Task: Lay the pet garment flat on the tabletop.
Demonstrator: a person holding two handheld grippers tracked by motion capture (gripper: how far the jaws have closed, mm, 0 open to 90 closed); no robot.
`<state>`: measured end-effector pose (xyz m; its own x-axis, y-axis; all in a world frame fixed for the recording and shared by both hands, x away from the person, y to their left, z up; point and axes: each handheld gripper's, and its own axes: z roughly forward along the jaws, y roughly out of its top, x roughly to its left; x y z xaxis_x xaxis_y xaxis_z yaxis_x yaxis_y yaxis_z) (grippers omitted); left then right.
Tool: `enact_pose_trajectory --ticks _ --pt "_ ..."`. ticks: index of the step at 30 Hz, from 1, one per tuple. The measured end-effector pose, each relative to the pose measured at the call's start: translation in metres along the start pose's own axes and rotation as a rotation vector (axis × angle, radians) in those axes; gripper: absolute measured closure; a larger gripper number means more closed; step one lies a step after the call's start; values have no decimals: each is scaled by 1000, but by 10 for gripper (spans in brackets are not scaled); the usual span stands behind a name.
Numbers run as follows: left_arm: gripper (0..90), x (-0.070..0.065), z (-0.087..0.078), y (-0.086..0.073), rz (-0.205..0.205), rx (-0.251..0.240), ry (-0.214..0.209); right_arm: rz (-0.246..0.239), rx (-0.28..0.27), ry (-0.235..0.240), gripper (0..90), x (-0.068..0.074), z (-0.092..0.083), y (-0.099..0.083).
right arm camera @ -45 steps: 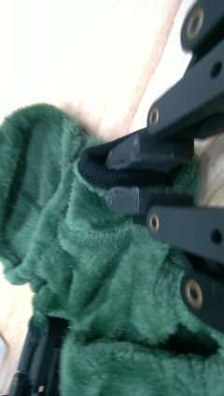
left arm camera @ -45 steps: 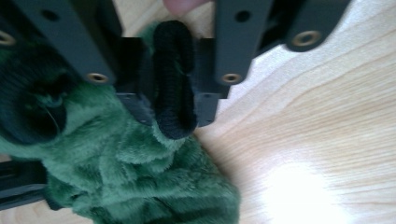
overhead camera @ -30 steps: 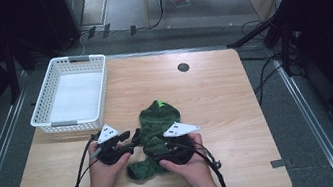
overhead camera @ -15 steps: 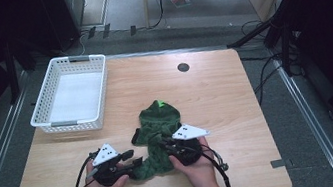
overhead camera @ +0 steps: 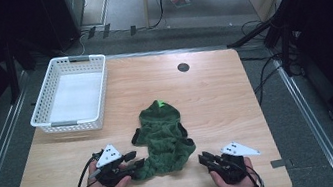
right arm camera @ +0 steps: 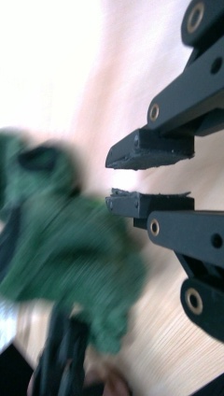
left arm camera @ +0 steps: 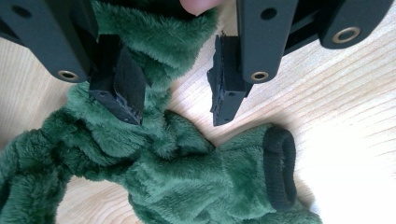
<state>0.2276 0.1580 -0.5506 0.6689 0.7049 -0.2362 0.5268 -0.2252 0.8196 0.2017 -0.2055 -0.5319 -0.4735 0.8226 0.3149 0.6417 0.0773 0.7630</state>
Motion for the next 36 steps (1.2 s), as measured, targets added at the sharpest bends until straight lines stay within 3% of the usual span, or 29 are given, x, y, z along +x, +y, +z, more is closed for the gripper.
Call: enact_pose_trajectory --ticks 2,5,7,9,13,17,19,22,24,26,29,31,36 --pt "550 -1 0 2 -4 -7 12 24 -38 -10 634 -4 -9 -2" --pt "548 -6 1 6 12 -16 7 2 -125 -1 565 -1 -20 10" --pt "549 -9 4 6 27 -10 -3 -24 -197 -13 558 8 -24 26" --pt "552 -11 7 5 40 7 -8 -43 -235 5 554 21 -22 45" --pt "632 -14 9 3 62 28 -23 -96 -219 115 593 59 2 77" --pt "717 -16 12 1 84 59 -32 -186 -119 177 642 95 45 81" --pt "732 -16 12 1 86 69 -26 -221 -40 158 639 103 70 72" --pt "730 -15 13 1 68 76 -28 -250 40 62 598 95 93 53" --pt "722 -13 13 2 59 89 -26 -212 58 21 576 82 96 42" --pt "704 -13 16 3 49 98 -6 -190 62 27 581 72 98 34" --pt "691 -11 19 6 39 98 27 -217 59 3 596 72 105 32" --pt "684 -9 21 8 30 87 42 -248 58 -45 605 75 115 33" --pt "609 3 18 17 -20 2 54 -280 52 -106 621 69 136 50"
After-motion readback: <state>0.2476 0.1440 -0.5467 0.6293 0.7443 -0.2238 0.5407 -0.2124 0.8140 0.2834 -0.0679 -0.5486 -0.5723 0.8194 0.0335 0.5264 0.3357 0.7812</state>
